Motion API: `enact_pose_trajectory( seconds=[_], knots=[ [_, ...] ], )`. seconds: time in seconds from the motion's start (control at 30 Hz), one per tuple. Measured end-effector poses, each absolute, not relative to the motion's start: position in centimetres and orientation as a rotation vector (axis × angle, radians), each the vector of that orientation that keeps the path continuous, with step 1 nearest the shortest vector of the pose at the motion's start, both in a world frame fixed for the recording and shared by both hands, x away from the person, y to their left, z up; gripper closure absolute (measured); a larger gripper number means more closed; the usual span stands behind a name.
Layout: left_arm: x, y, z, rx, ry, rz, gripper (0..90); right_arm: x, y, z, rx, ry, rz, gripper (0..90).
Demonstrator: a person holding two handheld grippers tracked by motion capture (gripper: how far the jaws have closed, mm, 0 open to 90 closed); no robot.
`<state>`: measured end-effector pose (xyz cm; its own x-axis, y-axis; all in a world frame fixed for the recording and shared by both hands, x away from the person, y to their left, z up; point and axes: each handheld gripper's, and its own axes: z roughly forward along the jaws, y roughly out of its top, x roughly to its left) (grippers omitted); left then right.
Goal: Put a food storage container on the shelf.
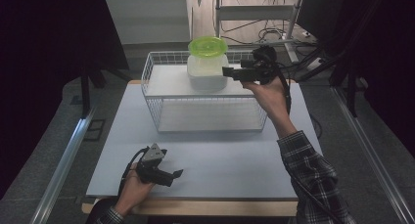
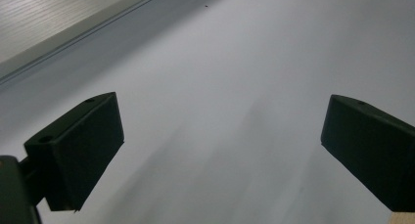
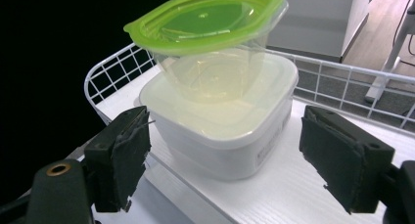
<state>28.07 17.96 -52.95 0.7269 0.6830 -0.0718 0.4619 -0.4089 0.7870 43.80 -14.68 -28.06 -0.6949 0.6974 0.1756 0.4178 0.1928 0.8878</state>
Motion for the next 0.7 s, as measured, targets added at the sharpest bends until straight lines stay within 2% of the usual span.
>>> enact_pose_trajectory(
  seconds=[0.37,0.7],
  knots=[
    [28.1,18.0,-53.0,2.069,0.867,0.327,1.8,42.9,-15.3,-29.2,1.041,2.214,1.487,17.0],
    [28.1,18.0,-53.0,2.069,0.868,0.325,1.7,42.0,-15.6,-30.2,1.014,2.228,1.49,11.1]
  ],
)
